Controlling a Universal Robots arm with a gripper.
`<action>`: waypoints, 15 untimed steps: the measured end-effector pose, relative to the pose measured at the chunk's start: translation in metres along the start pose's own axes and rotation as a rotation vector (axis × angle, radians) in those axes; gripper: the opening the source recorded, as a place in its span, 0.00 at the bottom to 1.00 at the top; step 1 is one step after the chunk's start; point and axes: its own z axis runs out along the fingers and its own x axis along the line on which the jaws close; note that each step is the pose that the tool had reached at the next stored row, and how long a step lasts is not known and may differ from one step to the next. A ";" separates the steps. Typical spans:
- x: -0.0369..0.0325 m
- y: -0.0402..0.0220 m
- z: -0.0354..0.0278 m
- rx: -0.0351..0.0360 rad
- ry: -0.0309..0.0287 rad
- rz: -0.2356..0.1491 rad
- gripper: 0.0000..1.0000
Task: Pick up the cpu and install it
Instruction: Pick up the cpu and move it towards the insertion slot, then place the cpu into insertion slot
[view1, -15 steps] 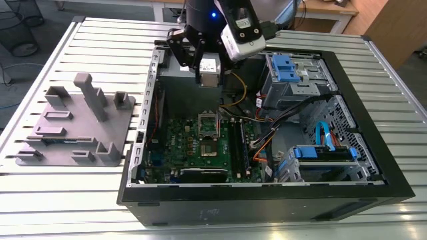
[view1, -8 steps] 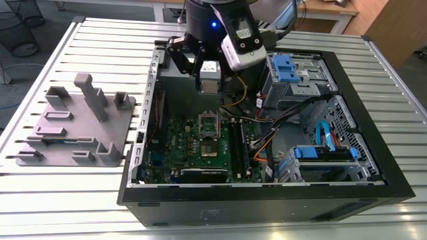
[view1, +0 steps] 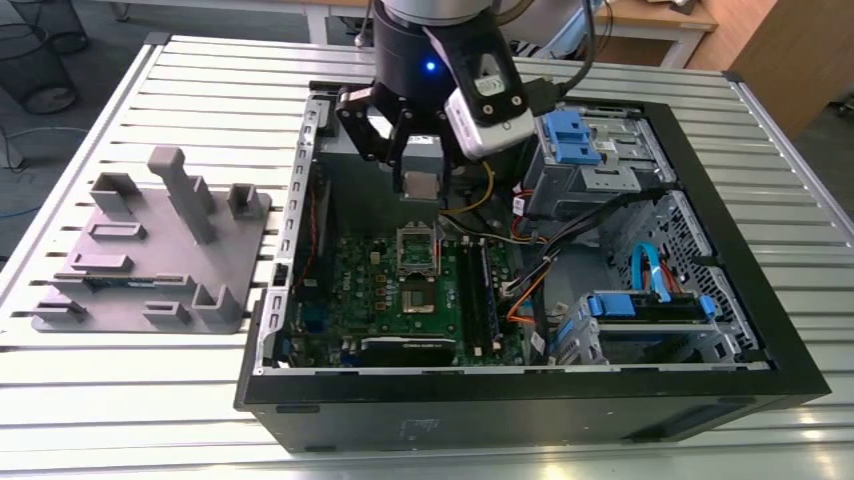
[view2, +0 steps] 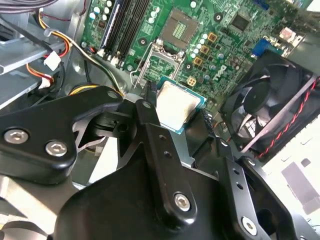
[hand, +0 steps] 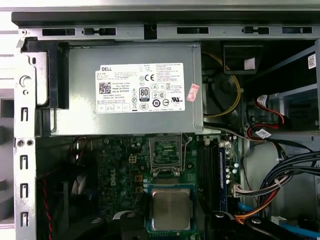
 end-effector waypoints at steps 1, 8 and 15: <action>-0.0008 -0.0010 0.0003 0.0008 0.0000 0.000 0.47; -0.0031 -0.0055 0.0013 0.0018 -0.0002 0.000 0.47; -0.0039 -0.0055 0.0013 0.0018 -0.0001 0.000 0.47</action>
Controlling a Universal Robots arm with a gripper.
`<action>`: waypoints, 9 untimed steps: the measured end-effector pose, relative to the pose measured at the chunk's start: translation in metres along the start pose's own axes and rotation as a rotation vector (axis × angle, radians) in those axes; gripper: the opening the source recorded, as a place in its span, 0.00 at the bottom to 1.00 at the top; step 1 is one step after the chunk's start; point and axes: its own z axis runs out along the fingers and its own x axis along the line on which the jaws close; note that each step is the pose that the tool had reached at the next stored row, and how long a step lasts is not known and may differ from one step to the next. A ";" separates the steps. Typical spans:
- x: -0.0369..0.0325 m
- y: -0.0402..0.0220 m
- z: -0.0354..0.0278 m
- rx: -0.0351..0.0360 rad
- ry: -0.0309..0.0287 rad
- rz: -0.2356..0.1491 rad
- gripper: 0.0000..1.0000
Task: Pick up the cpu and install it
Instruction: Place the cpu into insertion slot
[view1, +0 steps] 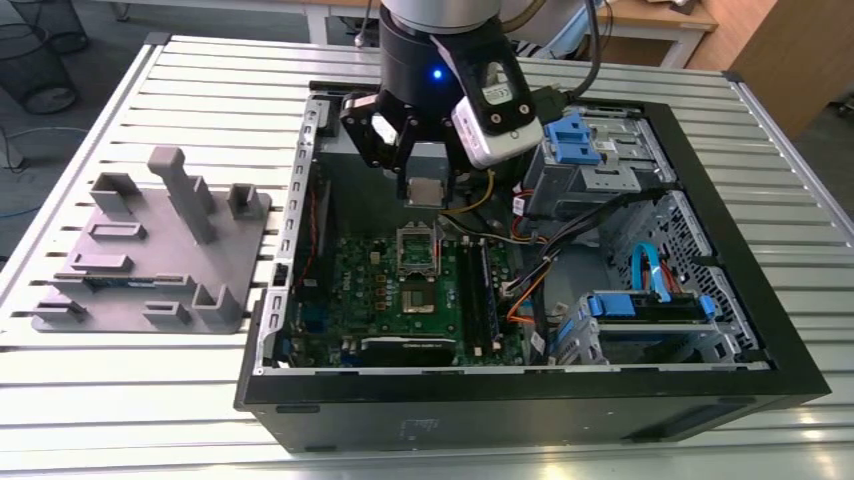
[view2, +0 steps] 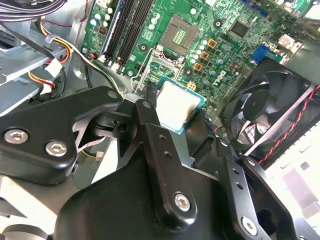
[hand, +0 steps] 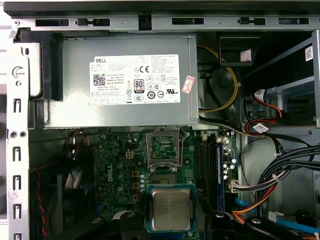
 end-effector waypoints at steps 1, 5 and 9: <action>0.0000 0.0000 0.0000 0.0000 0.0000 0.000 0.47; -0.0001 0.0000 0.0000 0.0001 0.0001 0.000 0.47; -0.0001 -0.0024 0.0020 0.0002 0.0001 0.000 0.47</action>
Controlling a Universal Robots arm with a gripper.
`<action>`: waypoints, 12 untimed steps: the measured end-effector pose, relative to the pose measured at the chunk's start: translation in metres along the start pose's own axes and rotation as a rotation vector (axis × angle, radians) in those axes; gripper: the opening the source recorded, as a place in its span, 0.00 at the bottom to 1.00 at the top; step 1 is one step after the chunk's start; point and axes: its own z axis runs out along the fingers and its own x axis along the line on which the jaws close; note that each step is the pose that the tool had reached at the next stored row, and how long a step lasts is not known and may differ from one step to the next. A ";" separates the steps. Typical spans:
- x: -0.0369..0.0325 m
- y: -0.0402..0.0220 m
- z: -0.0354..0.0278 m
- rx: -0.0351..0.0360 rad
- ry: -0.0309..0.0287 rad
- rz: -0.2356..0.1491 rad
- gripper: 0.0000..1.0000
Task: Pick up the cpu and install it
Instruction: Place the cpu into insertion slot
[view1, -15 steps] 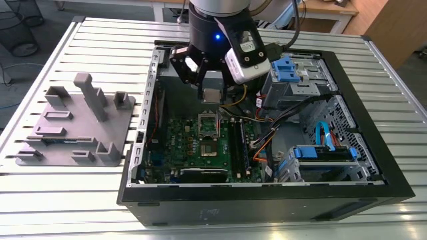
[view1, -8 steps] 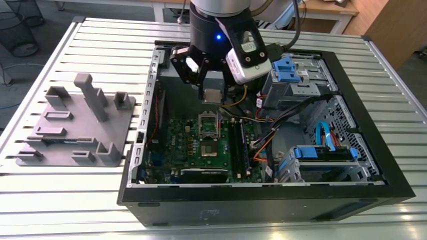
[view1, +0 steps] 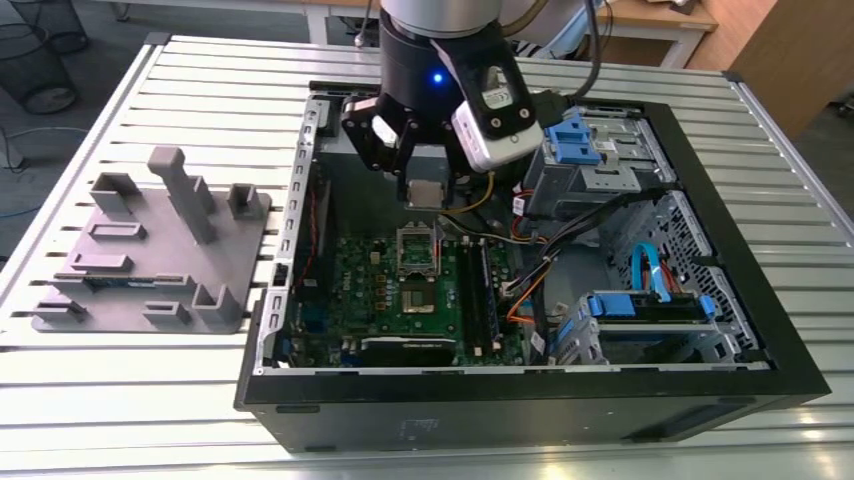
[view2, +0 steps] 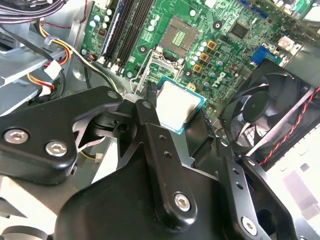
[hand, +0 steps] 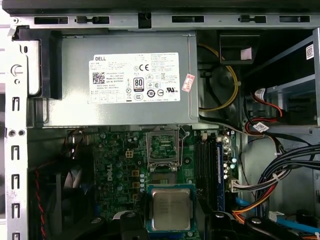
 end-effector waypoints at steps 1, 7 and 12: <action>0.0000 -0.0011 0.0009 -0.0001 0.0000 0.000 0.47; -0.0002 -0.0079 0.0069 -0.0003 -0.0002 0.000 0.47; -0.0001 -0.0127 0.0129 -0.0002 -0.0001 0.000 0.47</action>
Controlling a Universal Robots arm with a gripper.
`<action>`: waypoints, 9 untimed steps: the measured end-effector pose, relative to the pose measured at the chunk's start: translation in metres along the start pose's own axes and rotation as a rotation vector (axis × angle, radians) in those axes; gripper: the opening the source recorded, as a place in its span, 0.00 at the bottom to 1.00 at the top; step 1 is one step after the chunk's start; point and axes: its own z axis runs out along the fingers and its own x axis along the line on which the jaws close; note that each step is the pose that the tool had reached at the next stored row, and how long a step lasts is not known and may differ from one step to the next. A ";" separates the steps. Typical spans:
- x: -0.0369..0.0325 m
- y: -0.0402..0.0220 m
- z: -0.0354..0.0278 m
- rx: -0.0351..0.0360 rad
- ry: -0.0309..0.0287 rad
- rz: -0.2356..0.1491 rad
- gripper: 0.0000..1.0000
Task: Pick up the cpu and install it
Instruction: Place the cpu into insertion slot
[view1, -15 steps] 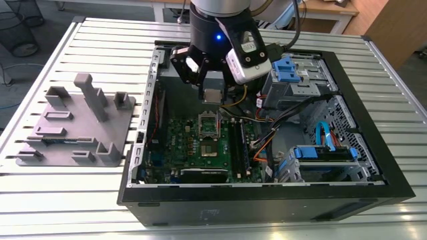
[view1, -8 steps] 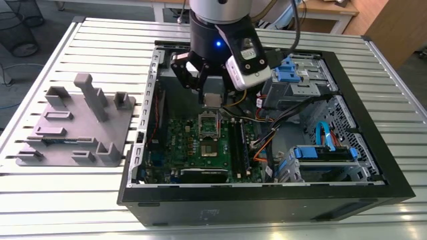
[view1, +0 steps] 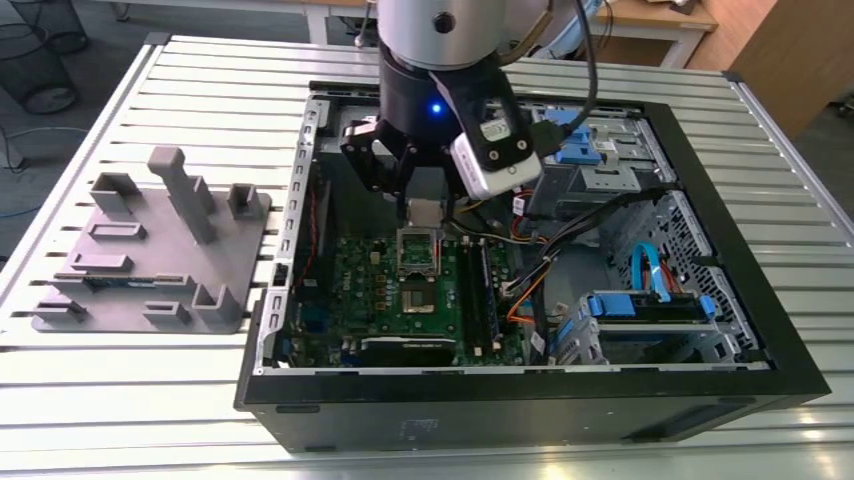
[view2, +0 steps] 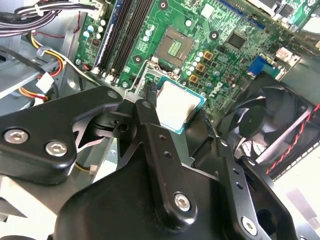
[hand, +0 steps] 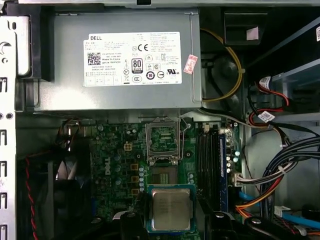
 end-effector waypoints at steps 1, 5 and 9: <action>0.0000 -0.0008 0.0011 0.0000 0.0000 0.000 0.47; 0.0000 -0.0036 0.0054 0.0000 0.0001 0.000 0.47; 0.0001 -0.0061 0.0100 0.0000 0.0000 0.000 0.47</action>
